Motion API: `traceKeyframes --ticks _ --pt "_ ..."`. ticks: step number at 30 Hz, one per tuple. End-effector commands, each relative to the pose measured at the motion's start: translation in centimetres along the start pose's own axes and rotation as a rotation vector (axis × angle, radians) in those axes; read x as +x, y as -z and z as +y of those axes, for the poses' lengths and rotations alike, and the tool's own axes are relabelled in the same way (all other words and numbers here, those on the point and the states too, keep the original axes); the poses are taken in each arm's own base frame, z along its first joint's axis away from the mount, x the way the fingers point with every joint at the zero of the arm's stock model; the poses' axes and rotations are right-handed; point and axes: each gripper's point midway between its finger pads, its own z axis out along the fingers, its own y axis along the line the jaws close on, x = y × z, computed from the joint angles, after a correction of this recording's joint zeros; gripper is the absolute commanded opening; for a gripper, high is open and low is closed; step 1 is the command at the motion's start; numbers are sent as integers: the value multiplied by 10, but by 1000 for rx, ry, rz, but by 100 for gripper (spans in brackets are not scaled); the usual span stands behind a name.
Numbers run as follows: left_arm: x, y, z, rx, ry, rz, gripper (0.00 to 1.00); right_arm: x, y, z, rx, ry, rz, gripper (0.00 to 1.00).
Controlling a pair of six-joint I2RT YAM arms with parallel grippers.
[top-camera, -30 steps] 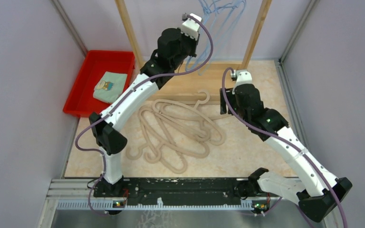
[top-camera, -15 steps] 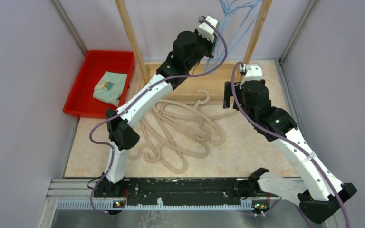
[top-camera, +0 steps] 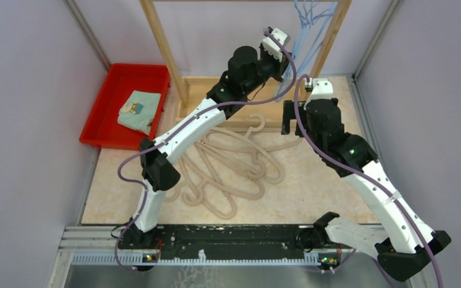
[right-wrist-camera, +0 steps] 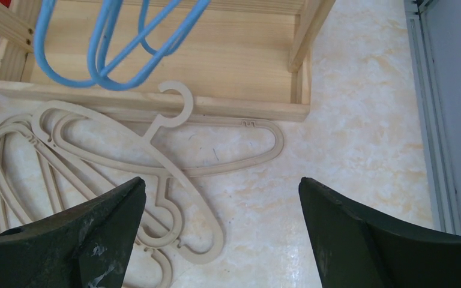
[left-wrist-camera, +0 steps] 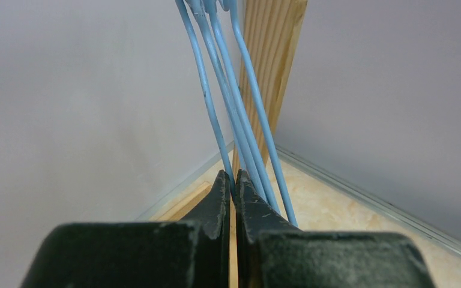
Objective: Organize the hangers
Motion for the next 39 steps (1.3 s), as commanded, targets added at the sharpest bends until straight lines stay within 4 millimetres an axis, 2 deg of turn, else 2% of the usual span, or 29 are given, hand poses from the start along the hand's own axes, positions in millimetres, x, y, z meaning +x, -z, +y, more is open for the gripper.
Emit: traceKeyframes --ticks 1,5,6,8,13,20,22,25,30,39 --pt "79 6 -55 173 6 225 3 -31 8 -3 1 -28 -80 99" --pt "63 10 -48 157 -10 198 18 -32 9 -2 -4 -25 -83 99" --pt "61 12 -49 160 -12 195 27 -33 9 -2 -3 -24 -83 99" --pt "53 17 -47 162 -20 185 51 -34 10 -3 -1 -23 -86 99" --pt "36 31 -45 161 -33 157 82 -33 10 -5 6 -21 -88 99" --pt "10 46 -39 145 -43 120 94 -30 10 -5 6 -23 -85 99" --pt "9 50 -38 138 -48 124 99 -29 10 -5 6 -24 -84 99" --pt "9 59 -33 123 -63 136 100 -27 10 -7 10 -21 -84 99" --pt "31 76 -18 80 -68 214 100 -31 12 -8 12 -4 -93 99" --pt "81 135 23 -31 -12 348 100 -28 11 0 -36 35 -66 99"
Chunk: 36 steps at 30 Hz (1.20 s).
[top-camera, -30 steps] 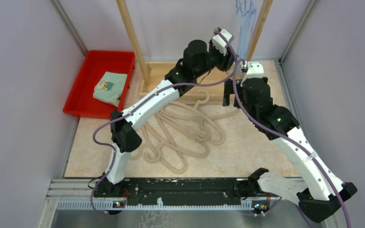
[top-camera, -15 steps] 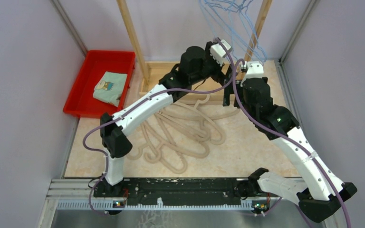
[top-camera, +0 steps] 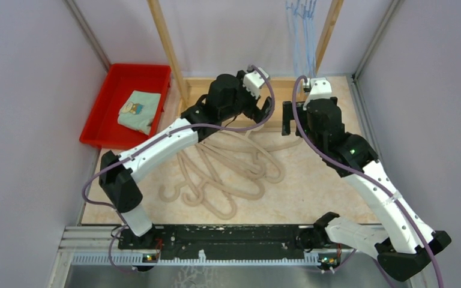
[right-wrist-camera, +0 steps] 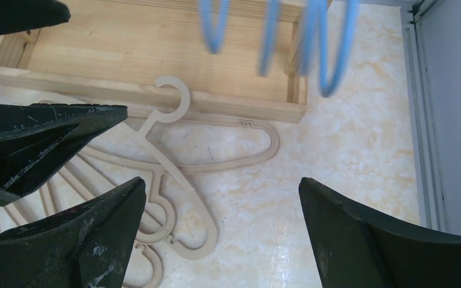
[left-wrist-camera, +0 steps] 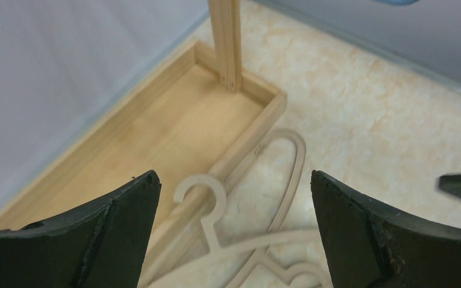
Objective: Organize the hangers
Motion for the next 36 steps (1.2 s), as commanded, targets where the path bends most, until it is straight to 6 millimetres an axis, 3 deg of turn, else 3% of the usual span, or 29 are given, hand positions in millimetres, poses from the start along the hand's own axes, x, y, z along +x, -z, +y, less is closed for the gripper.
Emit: traceKeyframes --ticks 1,5,6,9,13,16,21,25,30,36 --pt "20 28 30 -80 65 44 100 -23 10 5 -57 6 -54 99" --pt "67 52 66 -159 178 126 100 -15 6 17 -119 52 -6 99" --pt "89 60 75 -184 215 165 100 -10 5 20 -131 57 14 99" --pt "122 86 107 -265 285 211 100 7 1 34 -206 69 66 99" --pt "156 109 134 -361 361 289 100 45 -8 58 -318 111 174 98" --pt "175 118 146 -418 424 343 100 85 -18 78 -402 147 283 95" --pt "192 124 149 -448 473 367 100 147 -37 92 -438 115 397 91" --pt "194 124 147 -438 493 353 100 186 -53 87 -395 95 464 91" --pt "192 125 142 -414 510 345 100 211 -76 76 -341 68 511 87" --pt "188 126 140 -400 500 333 100 224 -106 58 -272 51 526 86"
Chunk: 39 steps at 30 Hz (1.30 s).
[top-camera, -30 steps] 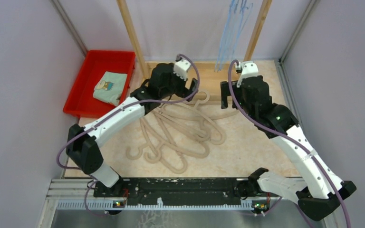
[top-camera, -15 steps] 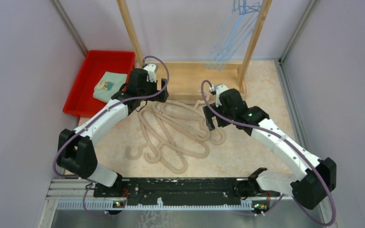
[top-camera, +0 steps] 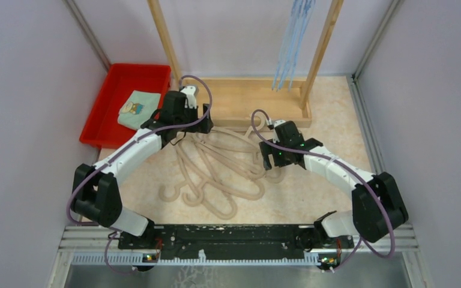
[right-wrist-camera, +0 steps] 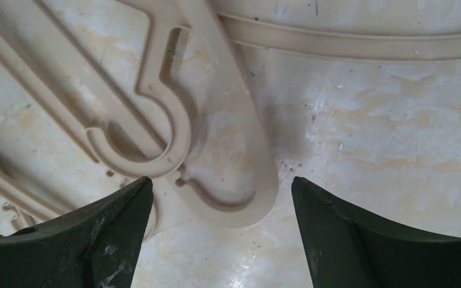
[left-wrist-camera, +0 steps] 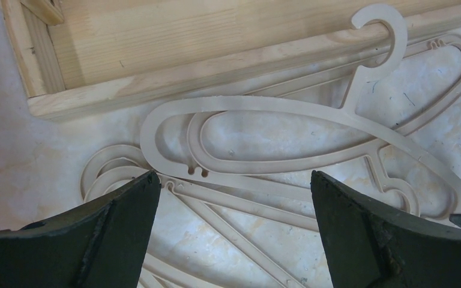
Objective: Organize the hangers
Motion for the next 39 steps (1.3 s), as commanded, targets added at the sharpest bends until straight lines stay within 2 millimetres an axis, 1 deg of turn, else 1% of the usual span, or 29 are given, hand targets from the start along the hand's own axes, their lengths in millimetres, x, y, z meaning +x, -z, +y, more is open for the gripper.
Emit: traceKeyframes --ticks 1,3,6,8,16,19,22,23,25,26,27,28,30,31,33,39 --pt "-14 10 -5 31 8 -48 100 -23 -17 -13 20 -30 -79 85" --pt "-12 9 -5 33 6 -44 100 -22 -25 -16 20 -36 -68 83" --pt "-10 8 -4 30 1 -39 100 -19 -34 -10 -15 -37 -38 76" --pt "-10 6 -3 26 -2 -37 100 -18 -38 -10 -13 -37 -33 76" --pt "-4 -1 -2 34 9 -18 100 -10 -51 -31 81 -53 -26 75" --pt "-3 -3 -1 33 11 -12 100 -9 -58 -39 115 -58 -20 71" --pt "-4 -5 -1 32 13 -10 100 -8 -65 -35 84 -70 -6 63" --pt "-3 -6 -1 30 15 -8 100 -9 -66 -33 73 -73 -2 59" --pt "-4 -8 -1 33 19 -6 100 -9 -68 -30 59 -78 5 47" --pt "-4 -9 -1 33 19 -5 100 -10 -67 -29 53 -78 7 39" --pt "-5 -9 -2 35 19 -5 100 -11 -64 -29 51 -76 4 30" --pt "-4 -9 -2 34 19 -3 100 -14 -61 -28 50 -77 -4 18" --pt "-5 -10 -1 33 16 -4 100 -21 -51 -28 52 -76 -27 3" --pt "-4 -11 -1 33 15 -2 100 -27 -44 -27 53 -74 -41 0" --pt "-4 -12 -1 35 17 0 100 -40 -27 -25 44 -63 -76 0" --pt "-5 -15 -5 52 31 -3 100 -80 36 -11 -9 -17 -175 0"
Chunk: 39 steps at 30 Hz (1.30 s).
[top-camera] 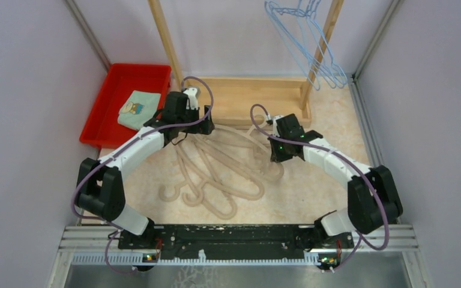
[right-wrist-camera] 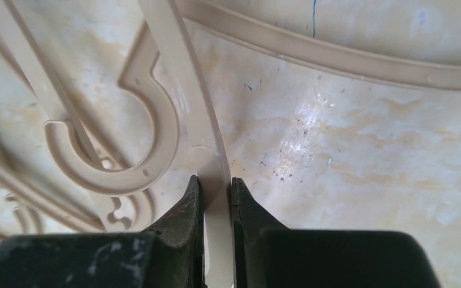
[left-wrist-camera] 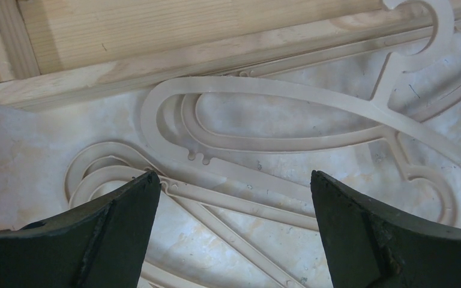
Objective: Organize the hangers
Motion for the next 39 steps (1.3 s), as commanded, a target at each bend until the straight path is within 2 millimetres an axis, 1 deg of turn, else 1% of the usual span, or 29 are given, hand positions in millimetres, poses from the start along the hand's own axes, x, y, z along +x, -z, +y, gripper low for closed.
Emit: traceKeyframes --ticks 1,5,10,13,15,18,21,22,25,27,29,30,32,34,37,39 --pt "-16 -3 -6 33 16 -42 100 -74 70 7 -16 -18 -245 0" --pt "-18 -1 -7 39 18 -46 100 -84 106 20 -79 16 -286 0" --pt "-20 -1 -10 49 15 -47 100 -87 136 41 -191 66 -316 0" --pt "-22 1 -13 61 18 -51 100 -95 154 52 -245 96 -346 0" --pt "-22 3 -13 60 24 -52 100 -107 168 46 -201 78 -397 0" --pt "-25 7 -12 49 30 -69 100 -127 183 28 -91 48 -471 0" --pt "-35 16 -15 57 32 -101 100 -137 183 14 -8 46 -484 0" --pt "-41 21 -18 67 34 -117 100 -140 181 11 12 44 -485 0" --pt "-67 43 -29 105 41 -192 100 -153 186 4 62 43 -518 0" --pt "-90 63 -38 135 37 -269 100 -165 191 2 100 47 -551 0" --pt "-112 83 -44 159 33 -351 100 -173 192 4 113 58 -564 0" --pt "-123 93 -48 169 25 -384 100 -175 188 6 105 62 -558 0" --pt "-135 105 -52 182 14 -420 100 -176 181 16 78 75 -546 0" --pt "-138 108 -53 182 9 -429 100 -175 175 26 55 90 -537 0" --pt "-121 98 -46 166 21 -400 100 -175 172 39 30 105 -537 0" --pt "-109 92 -44 165 30 -373 100 -178 176 44 27 104 -552 0"
